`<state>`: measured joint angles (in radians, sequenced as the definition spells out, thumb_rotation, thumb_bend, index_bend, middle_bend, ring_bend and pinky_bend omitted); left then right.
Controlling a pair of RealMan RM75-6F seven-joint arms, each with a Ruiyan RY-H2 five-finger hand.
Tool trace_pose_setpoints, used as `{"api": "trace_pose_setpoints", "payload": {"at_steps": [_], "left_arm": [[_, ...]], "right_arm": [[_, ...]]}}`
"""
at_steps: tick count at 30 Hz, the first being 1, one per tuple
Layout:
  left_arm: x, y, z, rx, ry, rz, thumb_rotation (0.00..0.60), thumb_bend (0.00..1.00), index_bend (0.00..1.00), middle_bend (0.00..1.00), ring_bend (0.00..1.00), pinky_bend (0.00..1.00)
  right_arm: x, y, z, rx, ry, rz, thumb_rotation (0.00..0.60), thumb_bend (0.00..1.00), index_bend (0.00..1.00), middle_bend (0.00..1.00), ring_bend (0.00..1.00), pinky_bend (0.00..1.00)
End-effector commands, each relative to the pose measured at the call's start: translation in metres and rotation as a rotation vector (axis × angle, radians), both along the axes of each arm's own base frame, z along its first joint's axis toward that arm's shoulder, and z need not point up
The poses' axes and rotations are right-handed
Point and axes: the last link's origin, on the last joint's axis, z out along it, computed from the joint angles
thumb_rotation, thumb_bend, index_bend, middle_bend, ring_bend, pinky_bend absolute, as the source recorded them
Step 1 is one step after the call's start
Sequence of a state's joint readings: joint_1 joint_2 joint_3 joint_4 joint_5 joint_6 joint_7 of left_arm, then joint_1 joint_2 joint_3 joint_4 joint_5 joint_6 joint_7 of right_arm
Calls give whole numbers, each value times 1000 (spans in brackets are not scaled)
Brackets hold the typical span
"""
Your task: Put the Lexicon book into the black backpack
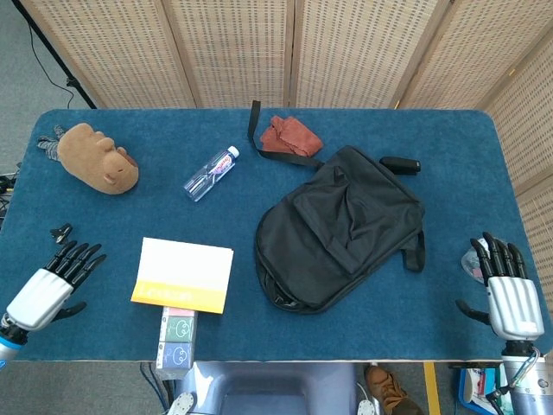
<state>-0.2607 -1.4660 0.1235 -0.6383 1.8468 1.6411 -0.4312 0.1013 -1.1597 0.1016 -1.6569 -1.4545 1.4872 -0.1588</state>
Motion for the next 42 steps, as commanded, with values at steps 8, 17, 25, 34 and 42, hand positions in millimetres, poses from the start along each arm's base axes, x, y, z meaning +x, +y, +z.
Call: {"api": "trace_pose_setpoints", "payload": {"at_steps": [8, 17, 25, 34, 42], "left_arm": [[39, 50, -47, -4, -47, -218, 600, 82, 0, 0, 0, 0], [54, 64, -69, -22, 17, -276, 600, 82, 0, 0, 0, 0], [57, 64, -81, -47, 42, -292, 600, 82, 0, 0, 0, 0], [61, 65, -86, -44, 60, -309, 600, 97, 0, 0, 0, 0], [66, 67, -95, -45, 69, -323, 600, 395, 53, 8, 11, 103]], "right_arm": [[-3, -2, -9, 27, 27, -24, 600, 0, 0, 0, 0, 0], [-5, -2, -10, 40, 35, -35, 600, 0, 0, 0, 0, 0], [-5, -1, -10, 46, 32, -44, 600, 0, 0, 0, 0, 0], [-6, -1, -11, 58, 30, -50, 600, 0, 0, 0, 0, 0], [-7, 0, -10, 64, 30, -55, 600, 0, 0, 0, 0, 0]]}}
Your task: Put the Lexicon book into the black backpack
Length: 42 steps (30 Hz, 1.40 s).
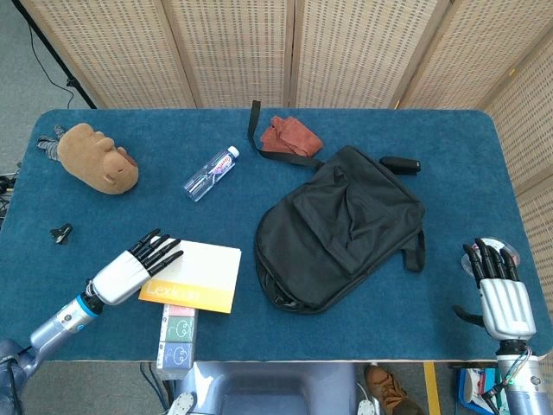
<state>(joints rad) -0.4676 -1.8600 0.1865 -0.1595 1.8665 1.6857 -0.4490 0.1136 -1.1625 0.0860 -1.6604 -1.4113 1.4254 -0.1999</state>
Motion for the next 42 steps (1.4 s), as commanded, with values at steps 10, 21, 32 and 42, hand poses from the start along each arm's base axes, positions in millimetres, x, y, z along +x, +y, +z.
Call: {"api": "trace_pose_setpoints", "payload": {"at_steps": [10, 21, 32, 42], "left_arm": [[5, -3, -4, -15, -2, -37, 600, 541, 510, 342, 342, 460], [12, -4, 4, 14, -99, -45, 600, 621, 779, 596, 563, 648], [28, 18, 24, 124, -240, -45, 600, 663, 854, 675, 618, 696], [57, 52, 60, 249, -283, -159, 600, 663, 858, 677, 617, 696]], "right_arm": [[0, 1, 1, 17, 0, -4, 600, 0, 0, 0, 0, 0], [1, 3, 0, 31, 4, -3, 600, 0, 0, 0, 0, 0], [3, -3, -4, 86, -8, 15, 600, 0, 0, 0, 0, 0], [35, -39, -13, 269, -53, 110, 600, 0, 0, 0, 0, 0]]}}
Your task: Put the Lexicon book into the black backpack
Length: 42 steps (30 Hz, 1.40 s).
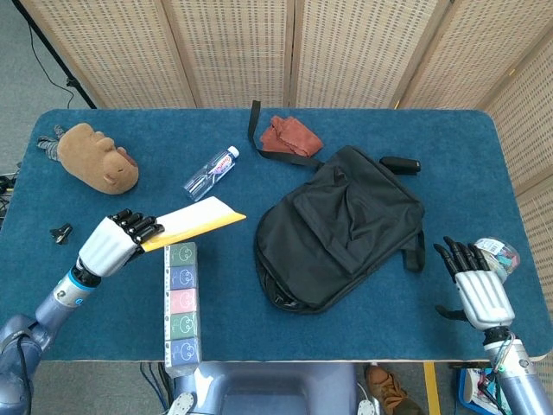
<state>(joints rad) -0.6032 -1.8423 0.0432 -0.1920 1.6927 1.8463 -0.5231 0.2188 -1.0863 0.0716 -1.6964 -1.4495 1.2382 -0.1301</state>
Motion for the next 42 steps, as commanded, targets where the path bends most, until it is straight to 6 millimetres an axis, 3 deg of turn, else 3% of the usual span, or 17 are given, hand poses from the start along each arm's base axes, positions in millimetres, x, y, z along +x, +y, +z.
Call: {"api": "trace_pose_setpoints", "payload": {"at_steps": [1, 8, 15, 26, 34, 42], "left_arm": [[6, 8, 12, 41, 9, -27, 600, 664, 858, 677, 617, 696], [13, 19, 38, 59, 29, -68, 600, 663, 858, 677, 615, 695], [19, 23, 57, 52, 84, -92, 600, 663, 858, 677, 613, 695], [30, 9, 71, 30, 49, -78, 600, 663, 858, 677, 612, 695], [33, 2, 71, 32, 61, -52, 600, 663, 858, 677, 612, 696], [29, -2, 70, 31, 69, -48, 600, 662, 858, 677, 612, 696]], "right_arm": [[25, -21, -8, 103, -51, 46, 600, 0, 0, 0, 0, 0], [72, -52, -39, 249, -116, 121, 600, 0, 0, 0, 0, 0], [109, -70, -69, 340, -196, 150, 600, 0, 0, 0, 0, 0], [139, -76, -98, 395, -243, 182, 600, 0, 9, 0, 0, 0], [165, -79, -131, 445, -281, 233, 600, 0, 14, 0, 0, 0], [174, -79, -149, 465, -268, 251, 600, 0, 74, 3, 0, 0]]}}
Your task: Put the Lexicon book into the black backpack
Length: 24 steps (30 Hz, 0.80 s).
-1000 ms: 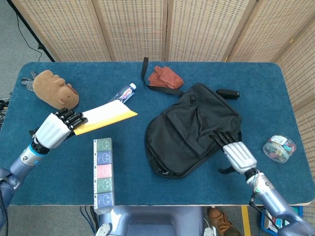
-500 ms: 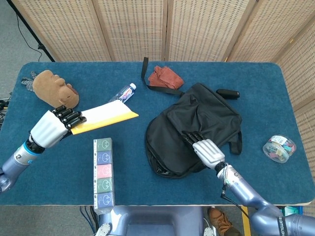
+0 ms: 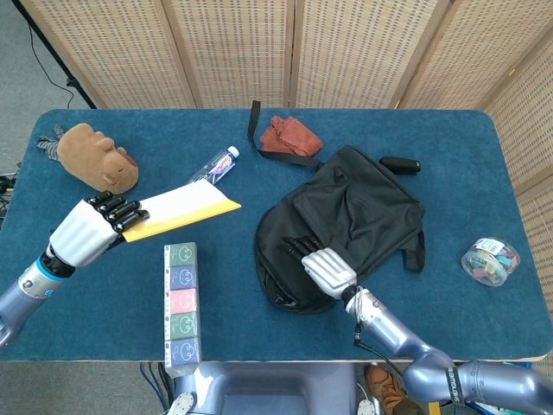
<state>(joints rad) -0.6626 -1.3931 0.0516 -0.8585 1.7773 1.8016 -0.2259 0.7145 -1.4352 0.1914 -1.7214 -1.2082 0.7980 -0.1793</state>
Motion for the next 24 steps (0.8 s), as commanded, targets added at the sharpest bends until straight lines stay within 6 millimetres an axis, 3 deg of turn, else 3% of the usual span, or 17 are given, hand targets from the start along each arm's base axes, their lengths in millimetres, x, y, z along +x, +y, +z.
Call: {"api": "trace_pose_setpoints", "payload": {"at_steps": [1, 9, 24], "left_arm": [[-2, 0, 0, -1, -1, 5, 600, 662, 858, 677, 612, 696], [-8, -1, -2, -4, -15, 21, 600, 663, 858, 677, 612, 696], [-15, -2, -1, -4, -26, 31, 600, 663, 858, 677, 612, 696]], "right_arm": [[0, 2, -4, 4, 6, 6, 600, 0, 85, 6, 0, 0], [-1, 12, -8, 13, -29, -12, 600, 0, 203, 99, 0, 0], [-14, 12, -15, -5, 15, -22, 600, 0, 183, 93, 0, 0]]}}
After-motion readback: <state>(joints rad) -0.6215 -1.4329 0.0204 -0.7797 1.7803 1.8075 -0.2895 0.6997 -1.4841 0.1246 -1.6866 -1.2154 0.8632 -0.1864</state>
